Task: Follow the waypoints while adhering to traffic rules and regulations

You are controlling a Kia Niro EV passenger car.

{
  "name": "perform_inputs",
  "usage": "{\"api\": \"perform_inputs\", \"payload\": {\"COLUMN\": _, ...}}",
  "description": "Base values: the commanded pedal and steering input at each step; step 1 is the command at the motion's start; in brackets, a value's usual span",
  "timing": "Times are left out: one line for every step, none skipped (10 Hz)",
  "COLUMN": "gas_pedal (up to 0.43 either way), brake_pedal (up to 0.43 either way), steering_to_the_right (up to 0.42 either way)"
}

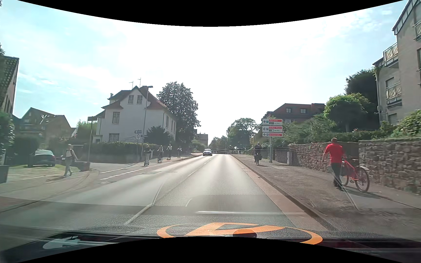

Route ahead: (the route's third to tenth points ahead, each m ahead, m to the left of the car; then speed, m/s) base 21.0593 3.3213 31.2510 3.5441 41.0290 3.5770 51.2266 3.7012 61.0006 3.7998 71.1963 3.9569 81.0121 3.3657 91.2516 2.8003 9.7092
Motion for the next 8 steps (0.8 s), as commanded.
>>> {"api": "perform_inputs", "payload": {"gas_pedal": 0.130, "brake_pedal": 0.000, "steering_to_the_right": 0.003}}
{"api": "perform_inputs", "payload": {"gas_pedal": 0.130, "brake_pedal": 0.000, "steering_to_the_right": 0.003}}
{"api": "perform_inputs", "payload": {"gas_pedal": 0.130, "brake_pedal": 0.000, "steering_to_the_right": 0.003}}
{"api": "perform_inputs", "payload": {"gas_pedal": 0.130, "brake_pedal": 0.000, "steering_to_the_right": 0.003}}
{"api": "perform_inputs", "payload": {"gas_pedal": 0.130, "brake_pedal": 0.000, "steering_to_the_right": 0.003}}
{"api": "perform_inputs", "payload": {"gas_pedal": 0.130, "brake_pedal": 0.000, "steering_to_the_right": 0.003}}
{"api": "perform_inputs", "payload": {"gas_pedal": 0.130, "brake_pedal": 0.000, "steering_to_the_right": 0.003}}
{"api": "perform_inputs", "payload": {"gas_pedal": 0.130, "brake_pedal": 0.000, "steering_to_the_right": 0.003}}
